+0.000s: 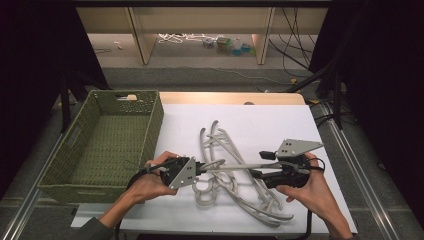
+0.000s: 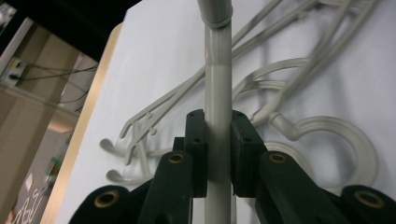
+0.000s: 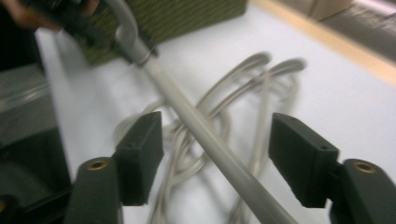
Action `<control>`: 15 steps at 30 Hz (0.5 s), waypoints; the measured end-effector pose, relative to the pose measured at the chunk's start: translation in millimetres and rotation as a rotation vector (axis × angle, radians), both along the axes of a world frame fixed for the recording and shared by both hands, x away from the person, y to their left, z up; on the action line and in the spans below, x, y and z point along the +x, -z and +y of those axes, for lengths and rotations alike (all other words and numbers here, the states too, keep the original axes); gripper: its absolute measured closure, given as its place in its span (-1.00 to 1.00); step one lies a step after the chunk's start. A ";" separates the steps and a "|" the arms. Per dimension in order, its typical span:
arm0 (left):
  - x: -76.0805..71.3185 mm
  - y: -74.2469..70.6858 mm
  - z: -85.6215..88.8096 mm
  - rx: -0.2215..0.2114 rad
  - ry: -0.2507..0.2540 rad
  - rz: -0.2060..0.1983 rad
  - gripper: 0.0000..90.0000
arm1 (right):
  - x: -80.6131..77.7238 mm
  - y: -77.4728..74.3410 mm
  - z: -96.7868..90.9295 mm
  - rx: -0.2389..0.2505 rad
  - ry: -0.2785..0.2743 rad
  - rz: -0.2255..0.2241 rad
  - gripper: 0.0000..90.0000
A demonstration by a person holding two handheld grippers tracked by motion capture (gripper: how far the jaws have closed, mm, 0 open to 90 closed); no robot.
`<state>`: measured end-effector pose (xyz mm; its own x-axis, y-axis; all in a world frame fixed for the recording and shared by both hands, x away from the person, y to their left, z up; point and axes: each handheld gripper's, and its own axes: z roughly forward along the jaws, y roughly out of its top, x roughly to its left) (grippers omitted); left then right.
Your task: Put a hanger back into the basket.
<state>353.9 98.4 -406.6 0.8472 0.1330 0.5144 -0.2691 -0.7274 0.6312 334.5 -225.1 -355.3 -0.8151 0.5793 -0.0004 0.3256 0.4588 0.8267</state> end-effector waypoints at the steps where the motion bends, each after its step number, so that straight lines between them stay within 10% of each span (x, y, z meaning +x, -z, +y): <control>1: 1.3 -0.5 0.9 -0.005 -0.011 0.014 0.77 | 0.3 -1.2 -1.0 0.020 0.031 -0.023 -0.26; 15: 9.8 -16.3 15.5 -0.134 -0.176 0.194 0.77 | -20.9 -15.1 -17.9 0.090 0.246 -0.170 -0.43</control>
